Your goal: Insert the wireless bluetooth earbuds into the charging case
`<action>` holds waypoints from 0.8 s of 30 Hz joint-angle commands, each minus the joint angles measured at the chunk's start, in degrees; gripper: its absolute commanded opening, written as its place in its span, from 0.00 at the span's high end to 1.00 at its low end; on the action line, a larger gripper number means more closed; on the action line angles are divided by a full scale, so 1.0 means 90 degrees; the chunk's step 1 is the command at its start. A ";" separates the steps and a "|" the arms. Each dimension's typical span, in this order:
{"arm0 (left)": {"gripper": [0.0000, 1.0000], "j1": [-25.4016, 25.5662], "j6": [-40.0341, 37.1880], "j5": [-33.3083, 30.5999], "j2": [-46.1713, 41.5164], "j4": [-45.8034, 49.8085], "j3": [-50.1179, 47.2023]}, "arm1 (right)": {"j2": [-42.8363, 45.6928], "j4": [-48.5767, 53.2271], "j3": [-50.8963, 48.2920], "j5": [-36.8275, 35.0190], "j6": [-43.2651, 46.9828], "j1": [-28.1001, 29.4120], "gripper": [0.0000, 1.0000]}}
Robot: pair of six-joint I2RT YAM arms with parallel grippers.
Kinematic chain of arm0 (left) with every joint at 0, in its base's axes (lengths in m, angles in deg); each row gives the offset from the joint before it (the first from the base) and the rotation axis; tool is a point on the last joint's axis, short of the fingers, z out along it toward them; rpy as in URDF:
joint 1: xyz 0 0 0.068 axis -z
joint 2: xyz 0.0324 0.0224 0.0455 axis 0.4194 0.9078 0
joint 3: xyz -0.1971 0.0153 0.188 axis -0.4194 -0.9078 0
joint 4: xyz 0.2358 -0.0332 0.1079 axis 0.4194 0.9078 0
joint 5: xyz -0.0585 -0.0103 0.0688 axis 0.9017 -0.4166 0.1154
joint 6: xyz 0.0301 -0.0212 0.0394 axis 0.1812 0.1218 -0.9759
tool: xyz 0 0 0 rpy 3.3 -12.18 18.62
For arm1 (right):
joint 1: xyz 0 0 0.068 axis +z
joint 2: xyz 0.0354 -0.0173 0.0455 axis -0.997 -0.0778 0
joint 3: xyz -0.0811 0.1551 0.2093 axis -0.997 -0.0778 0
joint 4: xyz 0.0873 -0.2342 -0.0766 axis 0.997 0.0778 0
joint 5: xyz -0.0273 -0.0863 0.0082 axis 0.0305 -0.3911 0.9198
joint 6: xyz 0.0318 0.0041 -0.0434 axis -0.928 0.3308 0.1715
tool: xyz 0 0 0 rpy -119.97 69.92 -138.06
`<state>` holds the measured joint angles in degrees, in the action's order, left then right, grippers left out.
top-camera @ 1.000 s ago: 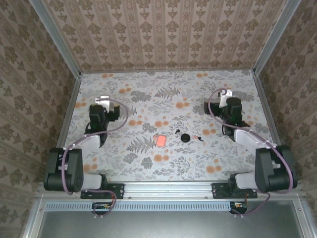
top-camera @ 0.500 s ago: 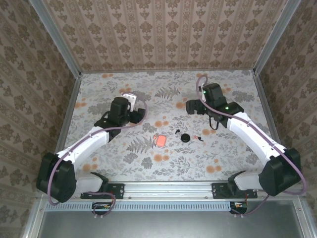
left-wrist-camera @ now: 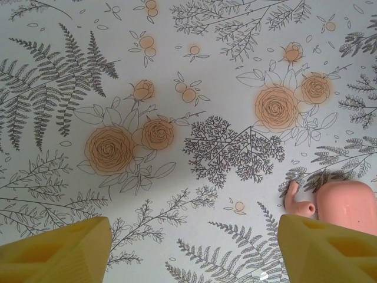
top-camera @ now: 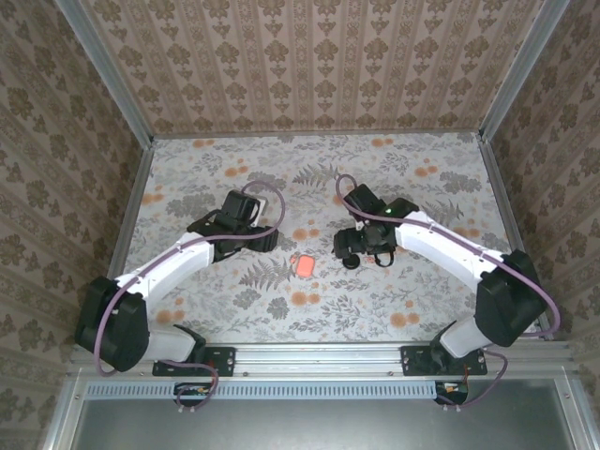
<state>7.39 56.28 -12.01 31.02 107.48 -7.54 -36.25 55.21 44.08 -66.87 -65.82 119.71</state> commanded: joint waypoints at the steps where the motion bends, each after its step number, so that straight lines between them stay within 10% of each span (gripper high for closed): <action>1: 0.25 0.0018 0.0133 0.0054 0.0075 0.0110 -0.0004 | -0.0309 0.0293 0.0156 0.0004 -0.0049 -0.0012 0.16; 24: 0.26 -0.0012 0.0168 0.0043 0.0267 0.0041 0.0016 | -0.1639 -0.0418 0.0386 0.0666 -0.0081 -0.0252 0.34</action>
<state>7.36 56.71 -11.99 32.76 107.46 -7.56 -50.09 52.48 46.58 -62.59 -65.82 117.66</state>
